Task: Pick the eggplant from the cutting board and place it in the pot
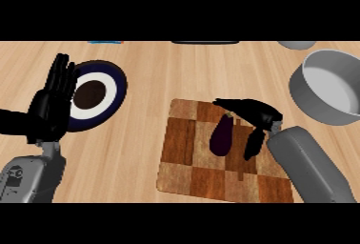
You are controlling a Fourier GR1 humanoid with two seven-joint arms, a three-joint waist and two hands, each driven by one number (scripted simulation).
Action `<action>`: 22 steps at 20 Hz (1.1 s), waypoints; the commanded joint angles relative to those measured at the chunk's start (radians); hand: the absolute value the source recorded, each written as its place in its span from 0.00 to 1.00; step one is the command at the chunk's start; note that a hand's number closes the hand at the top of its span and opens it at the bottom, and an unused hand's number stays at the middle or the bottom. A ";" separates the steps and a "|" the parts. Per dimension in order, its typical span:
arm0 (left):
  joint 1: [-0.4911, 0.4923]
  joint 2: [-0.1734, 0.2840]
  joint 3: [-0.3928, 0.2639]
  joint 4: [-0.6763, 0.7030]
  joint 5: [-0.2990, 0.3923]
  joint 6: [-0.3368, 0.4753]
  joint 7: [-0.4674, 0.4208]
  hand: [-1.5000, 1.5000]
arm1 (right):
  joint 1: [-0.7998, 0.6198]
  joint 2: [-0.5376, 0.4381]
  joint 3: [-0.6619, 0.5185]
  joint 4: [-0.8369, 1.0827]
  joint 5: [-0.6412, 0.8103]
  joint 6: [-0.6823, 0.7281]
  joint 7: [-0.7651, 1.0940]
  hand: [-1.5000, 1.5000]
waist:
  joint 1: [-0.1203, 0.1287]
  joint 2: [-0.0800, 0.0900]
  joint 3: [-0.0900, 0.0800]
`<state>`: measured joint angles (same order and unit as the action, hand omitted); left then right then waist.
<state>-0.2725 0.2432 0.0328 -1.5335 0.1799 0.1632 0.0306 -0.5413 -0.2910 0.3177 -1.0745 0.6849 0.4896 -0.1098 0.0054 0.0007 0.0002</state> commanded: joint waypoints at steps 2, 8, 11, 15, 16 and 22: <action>0.000 -0.027 0.020 0.034 -0.025 -0.016 -0.031 0.50 | 0.000 0.025 -0.041 0.034 0.057 0.003 -0.060 0.00 | -0.003 0.000 0.000; -0.022 -0.021 0.031 -0.019 -0.021 -0.024 0.037 0.50 | -0.067 0.124 -0.040 0.250 0.132 -0.103 -0.122 0.00 | 0.002 0.001 0.000; -0.064 -0.014 0.053 0.026 -0.006 -0.032 0.057 0.50 | -0.076 0.205 -0.034 0.204 0.123 -0.085 -0.054 0.00 | -0.002 0.000 0.000; -0.022 -0.010 0.040 -0.022 -0.012 -0.041 0.058 0.50 | -0.025 0.213 0.048 0.251 0.196 -0.222 -0.228 1.00 | 0.009 0.002 0.001; -0.041 -0.053 0.025 0.037 -0.051 0.000 0.007 0.50 | -0.007 0.154 0.039 0.172 0.181 -0.163 -0.260 1.00 | -0.005 0.000 0.000; -0.014 -0.020 0.036 -0.045 -0.042 -0.037 0.051 0.50 | -0.021 0.228 0.032 0.294 0.250 -0.295 -0.273 1.00 | 0.005 0.001 0.000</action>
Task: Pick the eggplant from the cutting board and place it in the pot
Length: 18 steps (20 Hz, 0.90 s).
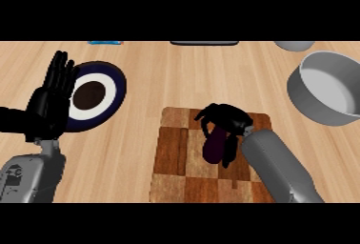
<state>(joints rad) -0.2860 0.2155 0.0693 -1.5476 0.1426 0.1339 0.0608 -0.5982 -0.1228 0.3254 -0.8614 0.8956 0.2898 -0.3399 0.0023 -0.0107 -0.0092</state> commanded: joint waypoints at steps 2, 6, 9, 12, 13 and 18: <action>-0.005 -0.019 0.002 0.027 -0.005 -0.013 -0.027 0.50 | 0.040 0.059 0.002 -0.014 0.026 -0.048 -0.003 1.00 | -0.001 0.011 0.009; 0.008 -0.007 0.029 0.071 0.008 -0.037 -0.057 0.50 | 0.036 0.070 -0.018 -0.101 0.092 -0.115 0.173 1.00 | -0.006 0.010 0.009; 0.020 -0.025 -0.006 0.016 -0.012 -0.020 -0.046 0.50 | -0.071 0.119 -0.070 -0.019 0.115 -0.247 0.455 1.00 | 0.030 0.014 0.009; 0.004 -0.015 -0.008 0.030 -0.002 -0.044 -0.041 0.50 | -0.115 0.121 -0.083 -0.016 0.120 -0.373 0.662 1.00 | 0.050 0.020 0.009; -0.018 -0.036 -0.022 0.027 -0.012 -0.016 -0.016 0.50 | -0.149 0.121 -0.060 0.003 0.126 -0.387 0.730 1.00 | 0.053 0.020 0.010; -0.029 -0.012 -0.004 0.022 -0.007 -0.022 0.010 0.50 | -0.218 0.122 0.028 -0.097 0.128 -0.528 1.029 1.00 | 0.037 0.007 0.009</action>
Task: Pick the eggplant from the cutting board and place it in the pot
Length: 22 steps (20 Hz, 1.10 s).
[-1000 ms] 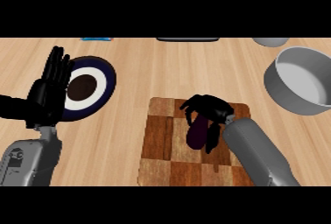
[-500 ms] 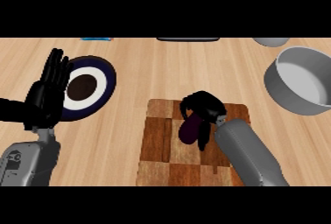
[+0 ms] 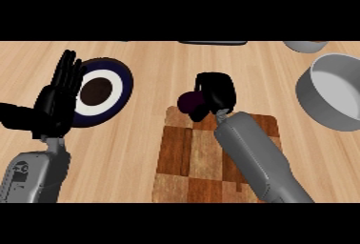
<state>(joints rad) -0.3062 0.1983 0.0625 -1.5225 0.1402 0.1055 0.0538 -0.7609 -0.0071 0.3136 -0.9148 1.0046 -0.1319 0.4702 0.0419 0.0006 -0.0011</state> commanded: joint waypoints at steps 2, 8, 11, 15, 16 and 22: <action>0.022 0.023 0.043 0.041 0.021 -0.024 -0.037 0.50 | -0.094 0.007 0.014 -0.020 0.146 -0.144 0.316 1.00 | -0.026 -0.002 -0.001; 0.008 0.034 0.056 -0.010 0.021 0.003 0.022 0.50 | -0.116 -0.064 0.005 -0.206 0.305 -0.112 0.528 1.00 | -0.061 -0.013 0.000; 0.042 0.021 0.059 -0.001 0.021 -0.005 -0.028 0.50 | -0.081 -0.134 -0.012 -0.292 0.377 -0.109 0.575 1.00 | -0.065 -0.010 0.000; 0.079 -0.005 0.023 -0.028 -0.025 0.027 -0.037 0.50 | 0.064 -0.208 -0.042 -0.493 0.411 -0.111 0.590 1.00 | -0.069 -0.011 0.001; 0.096 0.020 0.042 -0.072 0.009 0.007 0.024 0.50 | 0.073 -0.239 -0.060 -0.572 0.399 -0.041 0.593 1.00 | -0.070 -0.016 0.001; 0.063 0.015 0.055 -0.010 0.003 -0.002 -0.030 0.50 | 0.254 -0.400 -0.234 -0.728 0.218 0.062 0.469 1.00 | -0.069 -0.006 0.001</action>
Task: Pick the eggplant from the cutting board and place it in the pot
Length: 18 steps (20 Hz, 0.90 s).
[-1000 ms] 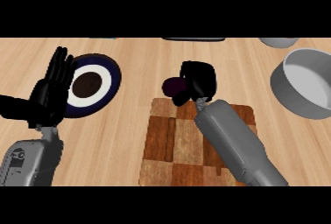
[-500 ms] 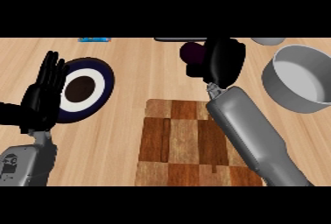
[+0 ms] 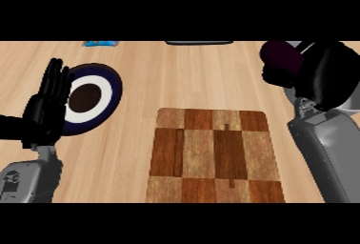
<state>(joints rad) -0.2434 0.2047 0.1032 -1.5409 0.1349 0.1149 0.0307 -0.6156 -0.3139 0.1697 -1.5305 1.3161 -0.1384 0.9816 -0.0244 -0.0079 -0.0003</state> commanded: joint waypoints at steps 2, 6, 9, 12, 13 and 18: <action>0.004 0.010 -0.005 -0.027 -0.012 -0.001 0.027 0.50 | 0.169 -0.159 -0.152 -0.113 -0.128 0.058 -0.095 1.00 | 0.004 0.003 0.001; -0.004 0.000 -0.001 -0.023 -0.002 -0.007 0.028 0.50 | 0.262 -0.197 -0.275 -0.080 -0.206 -0.028 -0.198 1.00 | 0.018 0.007 0.001; -0.052 -0.008 -0.003 -0.005 -0.011 0.009 0.035 0.50 | 0.334 -0.257 -0.382 -0.032 -0.306 -0.089 -0.332 1.00 | 0.013 0.008 0.001; -0.047 0.020 0.036 0.048 0.019 -0.040 -0.004 0.50 | 0.372 -0.291 -0.463 0.010 -0.414 -0.111 -0.464 1.00 | 0.015 0.008 0.001; -0.009 -0.041 -0.018 0.058 -0.019 -0.017 -0.051 0.50 | 0.323 -0.268 -0.449 0.119 -0.403 -0.162 -0.508 1.00 | 0.024 0.010 0.001; -0.042 -0.030 -0.012 0.030 -0.025 -0.008 0.000 0.50 | 0.322 -0.317 -0.525 0.299 -0.452 -0.213 -0.679 1.00 | 0.026 0.009 0.001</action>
<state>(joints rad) -0.2761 0.1987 0.1135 -1.5172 0.1391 0.0845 0.0278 -0.2910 -0.5965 -0.2958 -1.3496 0.9142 -0.3154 0.4214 -0.0009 0.0010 0.0008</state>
